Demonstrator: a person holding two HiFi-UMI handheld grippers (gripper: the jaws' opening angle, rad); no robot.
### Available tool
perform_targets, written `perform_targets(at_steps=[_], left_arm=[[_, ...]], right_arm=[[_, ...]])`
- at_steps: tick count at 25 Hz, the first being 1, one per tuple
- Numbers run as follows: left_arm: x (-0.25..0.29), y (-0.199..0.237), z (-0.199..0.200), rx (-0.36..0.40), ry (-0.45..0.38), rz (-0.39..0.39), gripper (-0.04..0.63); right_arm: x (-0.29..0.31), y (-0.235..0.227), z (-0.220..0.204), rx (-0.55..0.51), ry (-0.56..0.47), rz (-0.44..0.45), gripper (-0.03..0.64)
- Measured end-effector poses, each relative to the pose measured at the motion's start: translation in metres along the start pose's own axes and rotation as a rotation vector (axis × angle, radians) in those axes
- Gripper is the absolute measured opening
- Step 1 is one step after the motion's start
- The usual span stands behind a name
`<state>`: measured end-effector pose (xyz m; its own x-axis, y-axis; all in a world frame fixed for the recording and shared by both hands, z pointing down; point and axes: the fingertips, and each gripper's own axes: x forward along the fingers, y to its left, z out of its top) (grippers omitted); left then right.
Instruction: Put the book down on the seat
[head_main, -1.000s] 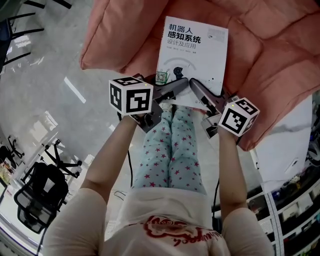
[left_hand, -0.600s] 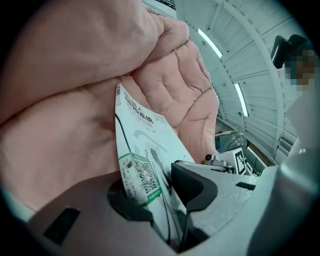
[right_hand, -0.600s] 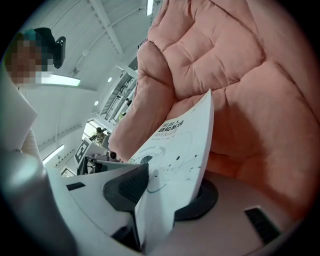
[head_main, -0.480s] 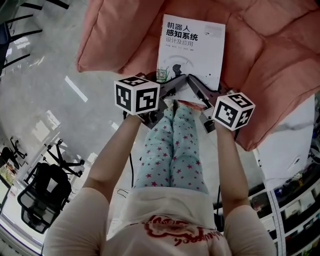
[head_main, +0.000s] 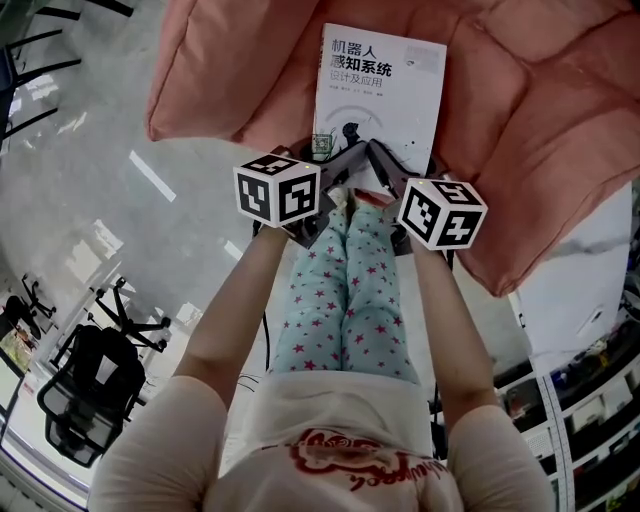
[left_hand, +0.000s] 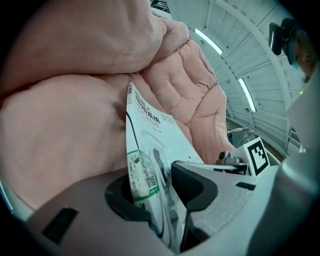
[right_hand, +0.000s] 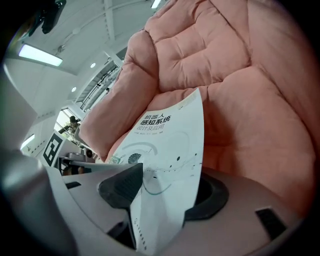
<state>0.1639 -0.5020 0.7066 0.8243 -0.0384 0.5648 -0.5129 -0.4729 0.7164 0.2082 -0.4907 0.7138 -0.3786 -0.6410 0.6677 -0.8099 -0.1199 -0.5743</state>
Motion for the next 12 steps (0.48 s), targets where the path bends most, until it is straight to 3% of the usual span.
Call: perform_targets(at_steps=[3,7,12], left_arm=[[0.001,0.002,0.0,0.012,-0.005,0.019,0.121],[-0.003,0.002,0.002,0.101,-0.022,0.102,0.157],[-0.017,0.005,0.005,0.107,-0.064,0.191,0.227]], right_arm=[[0.001,-0.008,-0.002,0.019,-0.007,-0.041,0.261],[-0.002,-0.011,-0.002,0.037,-0.013,-0.071,0.295],[-0.008,-0.013,-0.002,0.047,-0.019,-0.105,0.342]])
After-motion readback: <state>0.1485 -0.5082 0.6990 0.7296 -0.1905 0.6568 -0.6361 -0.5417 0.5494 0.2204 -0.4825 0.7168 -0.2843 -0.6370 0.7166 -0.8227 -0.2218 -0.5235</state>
